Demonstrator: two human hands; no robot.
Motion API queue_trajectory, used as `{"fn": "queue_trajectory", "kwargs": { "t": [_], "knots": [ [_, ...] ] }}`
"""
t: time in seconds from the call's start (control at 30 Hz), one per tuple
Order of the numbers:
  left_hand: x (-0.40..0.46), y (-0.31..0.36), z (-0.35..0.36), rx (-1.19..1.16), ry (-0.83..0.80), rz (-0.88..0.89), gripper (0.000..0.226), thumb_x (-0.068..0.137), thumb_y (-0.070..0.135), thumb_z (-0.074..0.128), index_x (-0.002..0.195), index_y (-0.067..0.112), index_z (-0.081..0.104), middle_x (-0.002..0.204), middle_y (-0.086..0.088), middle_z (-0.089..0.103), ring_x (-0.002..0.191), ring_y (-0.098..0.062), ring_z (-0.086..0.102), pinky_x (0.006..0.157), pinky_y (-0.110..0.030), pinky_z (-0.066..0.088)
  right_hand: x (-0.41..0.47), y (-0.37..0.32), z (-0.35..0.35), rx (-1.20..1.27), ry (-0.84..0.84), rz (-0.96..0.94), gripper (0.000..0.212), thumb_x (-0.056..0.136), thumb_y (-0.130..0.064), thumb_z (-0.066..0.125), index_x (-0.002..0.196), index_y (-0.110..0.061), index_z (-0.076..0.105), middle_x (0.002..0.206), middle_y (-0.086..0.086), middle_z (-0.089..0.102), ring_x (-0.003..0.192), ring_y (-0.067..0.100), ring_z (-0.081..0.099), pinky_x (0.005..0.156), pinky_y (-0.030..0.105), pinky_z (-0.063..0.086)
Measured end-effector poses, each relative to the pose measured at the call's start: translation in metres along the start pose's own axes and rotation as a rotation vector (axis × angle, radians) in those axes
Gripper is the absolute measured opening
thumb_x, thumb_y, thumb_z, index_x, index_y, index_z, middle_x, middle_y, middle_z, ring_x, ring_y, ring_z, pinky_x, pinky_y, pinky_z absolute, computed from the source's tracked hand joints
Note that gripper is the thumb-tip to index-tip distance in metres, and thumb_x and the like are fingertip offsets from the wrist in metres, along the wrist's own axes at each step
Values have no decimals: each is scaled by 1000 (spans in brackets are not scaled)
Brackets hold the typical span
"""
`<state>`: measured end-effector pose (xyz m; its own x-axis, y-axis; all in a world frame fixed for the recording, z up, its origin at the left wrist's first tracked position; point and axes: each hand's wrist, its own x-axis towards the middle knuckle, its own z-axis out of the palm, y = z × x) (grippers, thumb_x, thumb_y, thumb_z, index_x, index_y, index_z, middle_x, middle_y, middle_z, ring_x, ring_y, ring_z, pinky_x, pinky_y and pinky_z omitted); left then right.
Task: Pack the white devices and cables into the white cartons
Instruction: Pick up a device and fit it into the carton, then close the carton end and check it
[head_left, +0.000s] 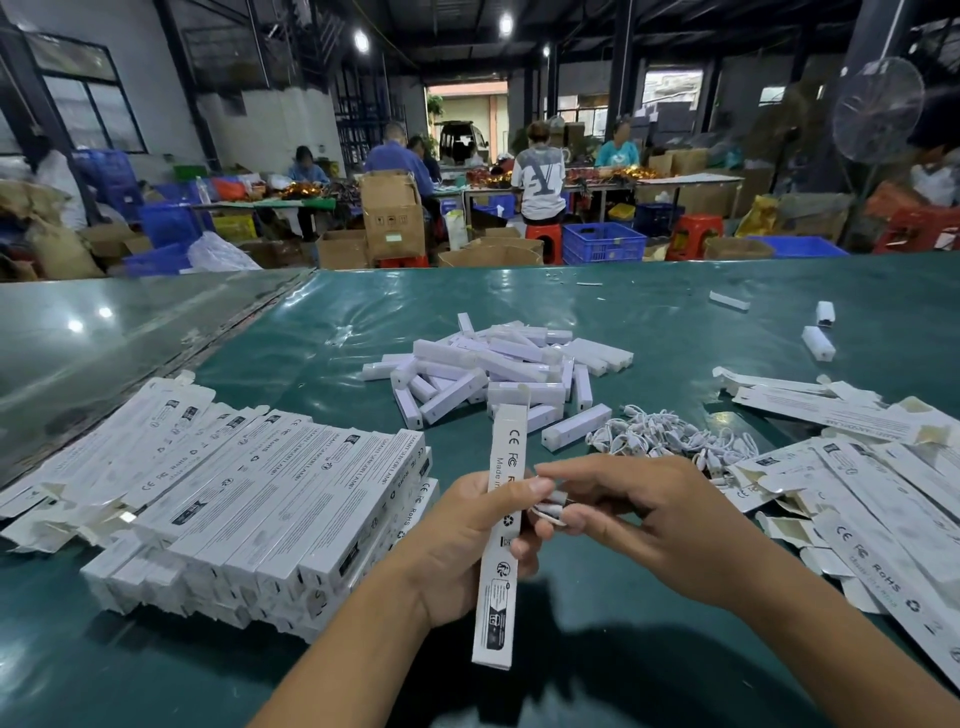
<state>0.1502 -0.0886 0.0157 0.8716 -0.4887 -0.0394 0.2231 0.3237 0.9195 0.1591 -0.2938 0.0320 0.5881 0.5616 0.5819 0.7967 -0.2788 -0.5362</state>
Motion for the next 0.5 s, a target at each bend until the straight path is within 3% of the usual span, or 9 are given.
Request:
{"fn": "queue_trajectory", "kwargs": {
  "t": [0.27,0.4,0.5],
  "knots": [
    [-1,1,0,82,-44,16,25,71,34,86,81,17,72,70,-2,61,47,-7,45,51,-21,38,-1,1,-2,83,-9,29,38,85,-36,79,118,-19,72,109,-11,73,99,10,73,86,24,59],
    [-2,1,-2,85,-62,36,47,61,43,94,80,11,66,69,-3,61,45,-8,44,49,-21,39,0,-1,0,3,58,-51,32,83,-29,82,111,-14,76,101,-10,75,91,5,73,81,19,58],
    [-1,2,1,35,-45,86,44,66,44,91,79,11,65,67,-4,61,44,-9,46,48,-21,41,1,0,-4,22,97,-29,24,85,-29,79,106,-17,78,95,-10,76,84,9,74,76,24,59]
  ]
}}
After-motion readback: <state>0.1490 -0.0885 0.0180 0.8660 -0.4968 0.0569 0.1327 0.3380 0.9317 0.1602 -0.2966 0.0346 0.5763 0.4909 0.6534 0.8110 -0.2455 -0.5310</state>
